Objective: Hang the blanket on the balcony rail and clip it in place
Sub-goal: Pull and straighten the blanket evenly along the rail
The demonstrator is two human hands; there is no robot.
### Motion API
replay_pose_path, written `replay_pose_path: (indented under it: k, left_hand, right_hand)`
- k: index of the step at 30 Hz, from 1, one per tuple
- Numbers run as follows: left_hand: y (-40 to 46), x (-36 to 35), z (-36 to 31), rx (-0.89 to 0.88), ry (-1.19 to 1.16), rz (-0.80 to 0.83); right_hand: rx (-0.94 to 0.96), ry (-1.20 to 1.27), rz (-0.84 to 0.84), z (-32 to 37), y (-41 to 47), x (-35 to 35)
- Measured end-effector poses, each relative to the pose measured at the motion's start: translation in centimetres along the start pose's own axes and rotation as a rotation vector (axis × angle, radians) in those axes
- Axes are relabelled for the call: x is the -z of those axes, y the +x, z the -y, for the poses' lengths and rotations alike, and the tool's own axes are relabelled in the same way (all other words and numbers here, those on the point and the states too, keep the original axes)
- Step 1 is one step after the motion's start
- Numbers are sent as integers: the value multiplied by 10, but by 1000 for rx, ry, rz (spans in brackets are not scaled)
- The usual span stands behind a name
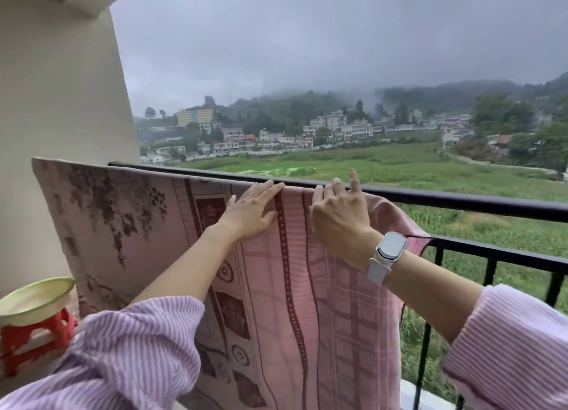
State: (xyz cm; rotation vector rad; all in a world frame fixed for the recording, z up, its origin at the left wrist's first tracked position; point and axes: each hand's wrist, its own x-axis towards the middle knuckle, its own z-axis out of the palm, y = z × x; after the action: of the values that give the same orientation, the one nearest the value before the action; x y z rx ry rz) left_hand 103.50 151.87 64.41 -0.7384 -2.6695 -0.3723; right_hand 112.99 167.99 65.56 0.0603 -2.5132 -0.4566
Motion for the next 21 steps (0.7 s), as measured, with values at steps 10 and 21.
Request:
replay_pose_path:
  k: [10,21]
  left_hand:
    - [23,-3,127,29,-86,-96]
    - [84,12,379,62,-154,-217]
  right_hand:
    - [17,52,-44,103,92,-40]
    - [37,-15,-189,270,270,-83]
